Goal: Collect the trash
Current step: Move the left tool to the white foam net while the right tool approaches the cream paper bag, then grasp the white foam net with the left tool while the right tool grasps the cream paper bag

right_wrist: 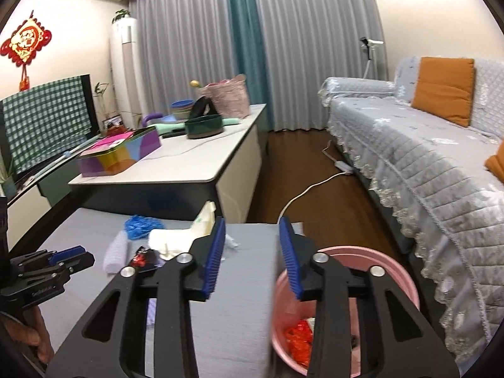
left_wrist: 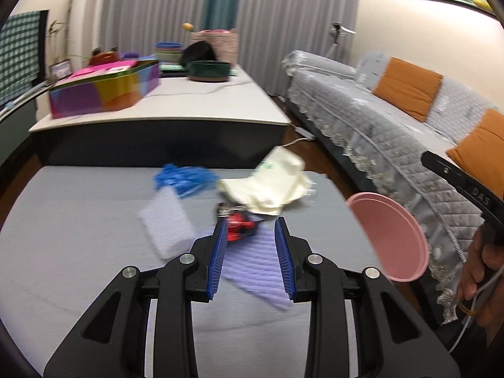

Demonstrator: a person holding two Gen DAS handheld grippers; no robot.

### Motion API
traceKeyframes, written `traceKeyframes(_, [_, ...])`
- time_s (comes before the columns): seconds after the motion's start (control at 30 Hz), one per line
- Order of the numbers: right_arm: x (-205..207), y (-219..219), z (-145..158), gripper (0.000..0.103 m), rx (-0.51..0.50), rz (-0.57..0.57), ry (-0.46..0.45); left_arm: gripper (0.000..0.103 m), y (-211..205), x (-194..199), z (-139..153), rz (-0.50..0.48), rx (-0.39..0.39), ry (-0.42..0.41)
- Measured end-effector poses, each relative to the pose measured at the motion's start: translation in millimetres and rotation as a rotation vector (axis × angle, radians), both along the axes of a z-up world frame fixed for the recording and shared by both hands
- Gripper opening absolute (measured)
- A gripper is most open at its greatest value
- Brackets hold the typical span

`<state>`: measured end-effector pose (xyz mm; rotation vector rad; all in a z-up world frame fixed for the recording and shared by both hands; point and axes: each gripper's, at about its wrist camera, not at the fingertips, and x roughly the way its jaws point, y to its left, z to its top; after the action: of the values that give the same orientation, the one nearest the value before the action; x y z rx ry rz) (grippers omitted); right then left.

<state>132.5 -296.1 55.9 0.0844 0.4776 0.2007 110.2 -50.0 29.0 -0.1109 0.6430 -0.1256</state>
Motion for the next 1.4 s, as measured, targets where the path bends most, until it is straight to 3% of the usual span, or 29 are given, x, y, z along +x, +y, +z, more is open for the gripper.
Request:
traceKeyframes(0.23, [29, 26, -20, 0.027, 0.035, 0.049, 0.054, 0.031, 35, 16, -19, 0.079, 0.001, 0.022])
traceKeyframes(0.47, [63, 48, -41, 0.027, 0.039, 0.072, 0.101, 0.031, 44, 35, -32, 0.104, 0.017, 0.031])
traceKeyframes(0.53, [71, 51, -47, 0.028, 0.036, 0.071, 0.114, 0.033, 46, 41, -36, 0.114, 0.021, 0.031])
traceKeyframes(0.6, [80, 55, -55, 0.028, 0.035, 0.067, 0.129, 0.043, 49, 48, -41, 0.127, 0.029, 0.031])
traceKeyframes(0.7, [94, 62, -69, 0.029, 0.037, 0.071, 0.157, 0.046, 52, 57, -49, 0.137, 0.043, 0.044])
traceKeyframes(0.87, [113, 70, -88, 0.036, 0.032, 0.083, 0.2, 0.058, 54, 68, -60, 0.151, 0.031, 0.078])
traceKeyframes(1.13, [132, 77, -99, 0.041, 0.047, 0.103, 0.261, 0.06, 55, 81, -72, 0.15, 0.02, 0.138])
traceKeyframes(1.2, [135, 78, -102, 0.038, 0.051, 0.111, 0.28, 0.06, 56, 84, -72, 0.152, 0.016, 0.145])
traceKeyframes(1.27, [136, 80, -102, 0.028, 0.059, 0.124, 0.285, 0.058, 55, 86, -74, 0.148, 0.022, 0.16])
traceKeyframes(1.4, [133, 87, -101, 0.012, 0.046, 0.152, 0.277, 0.04, 56, 85, -75, 0.153, 0.014, 0.166])
